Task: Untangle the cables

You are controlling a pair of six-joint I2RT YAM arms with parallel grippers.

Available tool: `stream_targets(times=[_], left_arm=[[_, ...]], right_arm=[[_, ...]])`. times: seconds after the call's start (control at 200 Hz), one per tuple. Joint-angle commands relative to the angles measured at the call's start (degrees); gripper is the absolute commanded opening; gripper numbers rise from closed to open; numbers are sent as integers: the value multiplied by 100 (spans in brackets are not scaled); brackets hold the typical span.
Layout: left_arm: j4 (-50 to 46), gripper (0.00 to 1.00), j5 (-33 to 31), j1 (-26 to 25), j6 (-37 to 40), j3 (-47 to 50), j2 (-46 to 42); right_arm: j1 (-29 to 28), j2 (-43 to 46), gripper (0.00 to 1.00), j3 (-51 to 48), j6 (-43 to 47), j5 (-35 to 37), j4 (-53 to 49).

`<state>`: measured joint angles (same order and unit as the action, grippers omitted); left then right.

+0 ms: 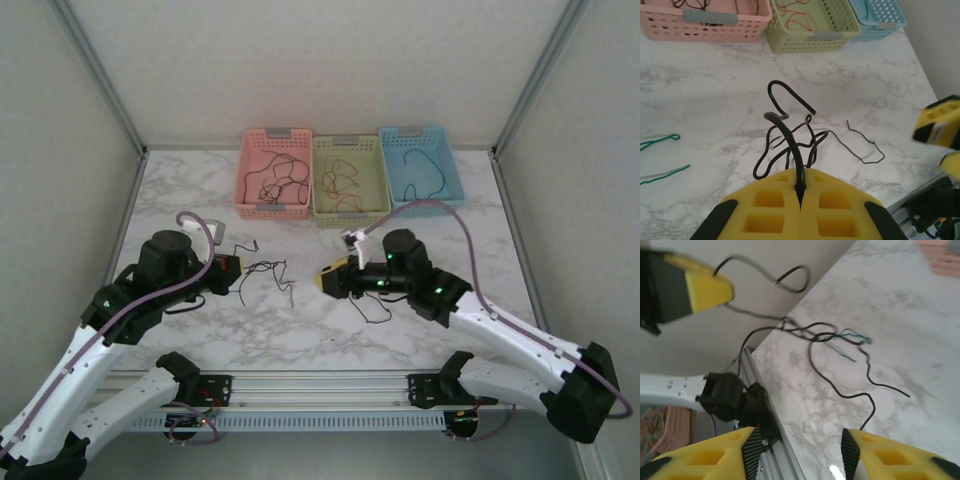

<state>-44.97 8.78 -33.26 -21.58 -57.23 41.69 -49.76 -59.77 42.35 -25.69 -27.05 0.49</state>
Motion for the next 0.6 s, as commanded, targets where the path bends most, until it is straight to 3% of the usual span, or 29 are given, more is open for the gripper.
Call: stream_targets(times=[0.0,0.09,0.195,0.345,0.446,0.596], left_arm=[[165,0,304,38,-216,-271,76],[65,0,310,37,-135,-406,79],[-58,0,345,38,6,-524,77],[-192,0,792,38,195,-759,234],[-281,0,876,37,255,-857,253],[-293,0,1134,38,269,-929,246]], right_arm=[[-473,-341,51,-182,422,327,1140],[-551,-665,48,50,813,757,857],[-544,-957,47,131,1422,793,904],[-542,-1234,52,97,2255,928,1163],[-493,-1310,57,-35,2505,942,1614],[-430,-1480,53,98,2613,1089,1713]])
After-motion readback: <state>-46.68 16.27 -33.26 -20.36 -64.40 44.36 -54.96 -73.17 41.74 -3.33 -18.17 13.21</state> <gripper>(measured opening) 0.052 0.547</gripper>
